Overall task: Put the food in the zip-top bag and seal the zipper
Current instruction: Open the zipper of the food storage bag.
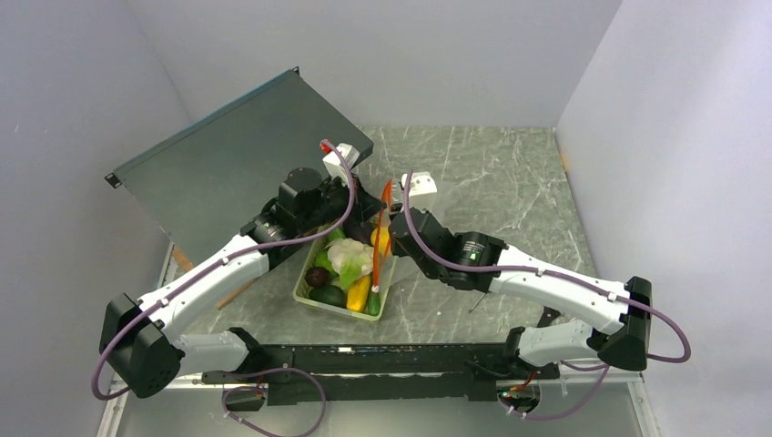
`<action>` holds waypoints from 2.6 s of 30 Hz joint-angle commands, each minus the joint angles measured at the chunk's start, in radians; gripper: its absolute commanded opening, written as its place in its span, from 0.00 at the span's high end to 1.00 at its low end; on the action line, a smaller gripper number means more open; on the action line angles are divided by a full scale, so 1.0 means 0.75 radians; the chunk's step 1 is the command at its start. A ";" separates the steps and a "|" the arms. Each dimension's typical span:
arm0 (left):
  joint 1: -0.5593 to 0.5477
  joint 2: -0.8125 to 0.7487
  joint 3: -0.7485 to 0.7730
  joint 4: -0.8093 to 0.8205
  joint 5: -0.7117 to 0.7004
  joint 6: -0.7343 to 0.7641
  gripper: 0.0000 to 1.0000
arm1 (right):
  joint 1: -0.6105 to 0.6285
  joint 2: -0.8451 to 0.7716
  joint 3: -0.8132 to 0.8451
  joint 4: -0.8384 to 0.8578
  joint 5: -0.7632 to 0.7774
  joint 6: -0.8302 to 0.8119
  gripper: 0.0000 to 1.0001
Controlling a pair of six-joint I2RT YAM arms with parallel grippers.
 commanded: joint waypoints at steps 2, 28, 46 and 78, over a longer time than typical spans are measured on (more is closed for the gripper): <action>0.000 -0.023 0.051 0.028 0.030 -0.009 1.00 | -0.002 0.004 -0.005 0.097 0.064 0.001 0.79; -0.005 -0.009 0.090 -0.049 -0.010 0.009 1.00 | -0.001 -0.017 -0.111 0.333 0.122 -0.140 1.00; -0.043 0.041 0.145 -0.131 0.052 0.078 0.83 | -0.023 -0.094 0.019 0.190 0.033 -0.121 1.00; -0.042 0.042 0.111 -0.076 0.064 0.001 1.00 | -0.022 0.228 0.202 -0.003 0.322 0.086 0.64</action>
